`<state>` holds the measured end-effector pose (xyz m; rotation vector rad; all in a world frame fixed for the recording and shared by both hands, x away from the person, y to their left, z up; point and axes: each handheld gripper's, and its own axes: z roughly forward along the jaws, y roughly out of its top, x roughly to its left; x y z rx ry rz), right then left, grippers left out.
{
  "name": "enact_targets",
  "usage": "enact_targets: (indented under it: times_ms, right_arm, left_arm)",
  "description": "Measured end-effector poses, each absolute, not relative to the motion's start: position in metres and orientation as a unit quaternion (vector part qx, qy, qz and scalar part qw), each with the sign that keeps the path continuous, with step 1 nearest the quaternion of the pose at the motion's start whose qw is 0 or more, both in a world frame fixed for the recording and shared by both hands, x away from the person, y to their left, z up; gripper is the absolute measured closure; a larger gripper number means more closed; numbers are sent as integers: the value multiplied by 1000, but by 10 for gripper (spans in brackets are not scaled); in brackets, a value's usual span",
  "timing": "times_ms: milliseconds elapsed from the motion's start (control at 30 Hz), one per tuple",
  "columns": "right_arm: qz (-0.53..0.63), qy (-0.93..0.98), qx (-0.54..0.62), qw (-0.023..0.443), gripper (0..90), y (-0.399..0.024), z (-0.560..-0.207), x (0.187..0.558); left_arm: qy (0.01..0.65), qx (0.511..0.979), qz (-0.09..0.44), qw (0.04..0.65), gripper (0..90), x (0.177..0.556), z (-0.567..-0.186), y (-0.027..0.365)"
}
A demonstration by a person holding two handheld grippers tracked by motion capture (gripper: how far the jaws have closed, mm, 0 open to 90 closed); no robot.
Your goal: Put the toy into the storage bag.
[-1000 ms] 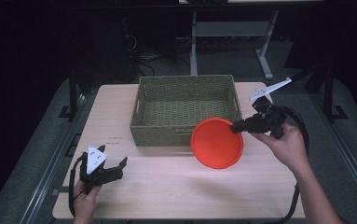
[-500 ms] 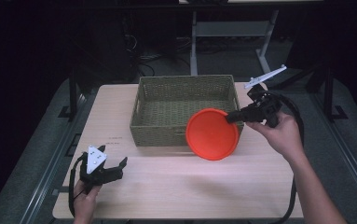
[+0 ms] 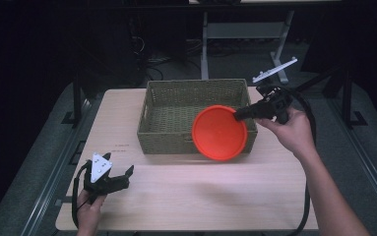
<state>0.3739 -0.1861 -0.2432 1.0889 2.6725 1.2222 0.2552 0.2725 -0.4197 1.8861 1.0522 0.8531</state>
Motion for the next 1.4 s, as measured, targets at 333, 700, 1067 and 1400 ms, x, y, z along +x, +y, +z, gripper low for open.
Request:
enact_targets:
  times_ms: [333,700,1067,1400]
  right_arm:
    - [392,845,362,2,820,-185,-241,389]
    - [396,839,372,13,820,-185,-227,404]
    - [392,838,380,13,820,-176,-224,420]
    - [393,831,393,15,820,-176,-225,433]
  left_arm:
    - [414,747,337,397,128,256,-420,272]
    - [414,747,337,396,128,255,-420,272]
    - [414,747,337,397,128,256,-419,273]
    - [415,746,338,397,128,256,-419,274]
